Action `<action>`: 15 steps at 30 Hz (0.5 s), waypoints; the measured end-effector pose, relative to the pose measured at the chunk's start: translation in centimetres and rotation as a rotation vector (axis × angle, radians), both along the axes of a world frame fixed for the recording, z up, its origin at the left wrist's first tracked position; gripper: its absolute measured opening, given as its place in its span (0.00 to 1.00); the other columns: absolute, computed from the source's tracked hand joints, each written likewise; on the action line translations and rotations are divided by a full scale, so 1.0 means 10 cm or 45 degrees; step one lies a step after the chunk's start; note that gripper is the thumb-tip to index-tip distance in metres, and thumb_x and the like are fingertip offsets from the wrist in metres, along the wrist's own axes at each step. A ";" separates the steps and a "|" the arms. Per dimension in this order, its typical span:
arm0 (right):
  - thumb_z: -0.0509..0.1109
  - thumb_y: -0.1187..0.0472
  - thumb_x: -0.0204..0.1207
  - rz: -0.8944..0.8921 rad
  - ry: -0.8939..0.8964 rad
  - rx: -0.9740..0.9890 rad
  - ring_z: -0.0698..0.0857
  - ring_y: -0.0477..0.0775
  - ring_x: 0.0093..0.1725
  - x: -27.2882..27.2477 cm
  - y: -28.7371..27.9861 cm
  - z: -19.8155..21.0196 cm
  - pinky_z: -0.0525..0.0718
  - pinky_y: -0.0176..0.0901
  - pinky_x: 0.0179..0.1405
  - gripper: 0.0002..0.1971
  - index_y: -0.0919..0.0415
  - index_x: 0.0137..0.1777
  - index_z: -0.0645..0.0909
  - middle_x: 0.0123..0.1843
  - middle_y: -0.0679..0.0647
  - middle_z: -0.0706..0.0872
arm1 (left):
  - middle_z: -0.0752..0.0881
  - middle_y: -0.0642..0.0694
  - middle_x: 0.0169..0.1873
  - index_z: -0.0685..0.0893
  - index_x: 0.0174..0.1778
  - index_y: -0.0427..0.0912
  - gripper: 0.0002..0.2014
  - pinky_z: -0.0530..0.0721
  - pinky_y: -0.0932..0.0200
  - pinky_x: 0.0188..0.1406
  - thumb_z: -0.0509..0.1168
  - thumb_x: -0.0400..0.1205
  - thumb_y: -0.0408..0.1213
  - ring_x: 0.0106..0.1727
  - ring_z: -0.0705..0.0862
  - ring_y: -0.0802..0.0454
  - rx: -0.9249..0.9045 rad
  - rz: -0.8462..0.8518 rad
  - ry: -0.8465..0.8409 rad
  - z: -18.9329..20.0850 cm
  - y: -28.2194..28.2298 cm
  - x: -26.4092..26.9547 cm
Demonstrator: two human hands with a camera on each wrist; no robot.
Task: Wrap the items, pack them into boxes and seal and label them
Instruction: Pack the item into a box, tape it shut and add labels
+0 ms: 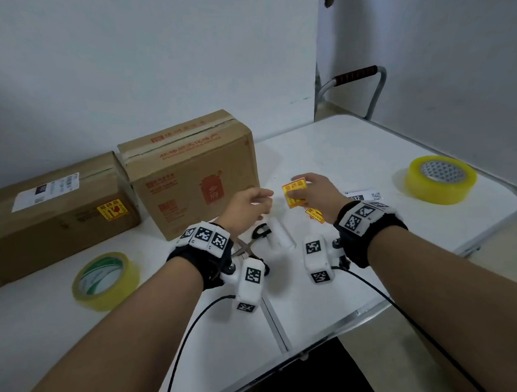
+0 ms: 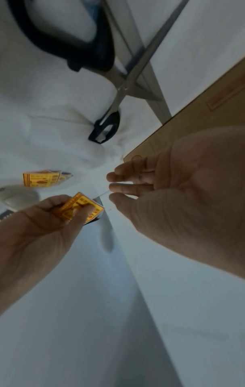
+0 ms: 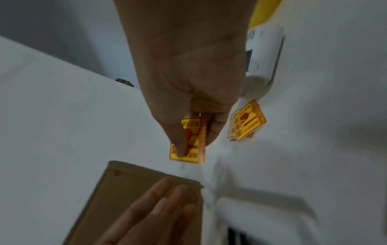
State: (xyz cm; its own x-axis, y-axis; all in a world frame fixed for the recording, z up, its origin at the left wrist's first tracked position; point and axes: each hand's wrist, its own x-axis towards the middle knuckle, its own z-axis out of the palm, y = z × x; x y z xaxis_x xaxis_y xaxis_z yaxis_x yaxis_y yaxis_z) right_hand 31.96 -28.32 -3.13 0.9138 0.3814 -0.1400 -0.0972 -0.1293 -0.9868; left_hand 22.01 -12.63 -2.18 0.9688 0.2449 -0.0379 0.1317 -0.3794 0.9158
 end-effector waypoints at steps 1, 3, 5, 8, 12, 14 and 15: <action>0.74 0.72 0.74 0.058 0.023 0.063 0.85 0.56 0.48 -0.06 0.06 0.04 0.86 0.42 0.47 0.18 0.64 0.63 0.81 0.53 0.60 0.85 | 0.86 0.45 0.53 0.84 0.65 0.39 0.13 0.83 0.71 0.42 0.67 0.85 0.34 0.49 0.85 0.55 -0.073 0.045 -0.005 0.01 0.02 -0.05; 0.75 0.70 0.74 0.176 0.046 0.112 0.86 0.55 0.49 -0.20 0.21 0.09 0.85 0.41 0.51 0.17 0.66 0.63 0.82 0.52 0.60 0.87 | 0.87 0.46 0.48 0.85 0.62 0.38 0.13 0.84 0.71 0.41 0.68 0.84 0.38 0.47 0.85 0.55 -0.180 0.114 0.000 0.04 0.09 -0.15; 0.74 0.70 0.76 0.281 0.078 0.148 0.87 0.54 0.47 -0.33 0.35 0.08 0.85 0.42 0.52 0.16 0.66 0.64 0.82 0.51 0.59 0.88 | 0.87 0.46 0.44 0.87 0.59 0.36 0.11 0.83 0.71 0.39 0.69 0.83 0.38 0.44 0.84 0.56 -0.235 0.165 -0.007 0.04 0.17 -0.27; 0.68 0.72 0.79 0.408 0.116 0.132 0.85 0.51 0.44 -0.50 0.53 0.04 0.83 0.41 0.49 0.16 0.68 0.67 0.78 0.47 0.57 0.85 | 0.86 0.46 0.40 0.87 0.56 0.33 0.09 0.81 0.73 0.34 0.70 0.82 0.33 0.39 0.82 0.57 -0.275 0.292 -0.077 0.02 0.28 -0.46; 0.65 0.71 0.82 0.406 0.141 0.124 0.85 0.50 0.43 -0.68 0.69 0.03 0.84 0.36 0.42 0.08 0.66 0.59 0.77 0.45 0.57 0.84 | 0.86 0.47 0.38 0.87 0.48 0.36 0.02 0.82 0.72 0.34 0.70 0.82 0.30 0.36 0.81 0.58 -0.290 0.386 -0.100 0.00 0.43 -0.70; 0.67 0.68 0.82 0.347 0.126 0.119 0.83 0.48 0.39 -0.74 0.75 0.01 0.82 0.34 0.39 0.02 0.62 0.50 0.78 0.41 0.55 0.84 | 0.85 0.47 0.36 0.85 0.44 0.39 0.02 0.81 0.72 0.34 0.71 0.81 0.30 0.35 0.81 0.57 -0.312 0.399 -0.075 -0.01 0.49 -0.81; 0.68 0.67 0.82 0.333 0.113 0.118 0.82 0.48 0.38 -0.77 0.79 0.00 0.82 0.34 0.41 0.03 0.61 0.46 0.79 0.40 0.55 0.84 | 0.85 0.47 0.36 0.84 0.44 0.39 0.02 0.81 0.72 0.34 0.71 0.81 0.30 0.35 0.81 0.57 -0.314 0.397 -0.060 -0.02 0.51 -0.86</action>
State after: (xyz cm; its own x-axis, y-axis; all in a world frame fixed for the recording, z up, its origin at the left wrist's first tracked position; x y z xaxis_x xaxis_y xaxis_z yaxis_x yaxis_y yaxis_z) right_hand 24.29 -20.45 -3.17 0.7684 0.6174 -0.1685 -0.1586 -0.0713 -0.9848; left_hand 13.42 -7.48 -2.40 0.8517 0.5164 -0.0896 0.1615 -0.0958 0.9822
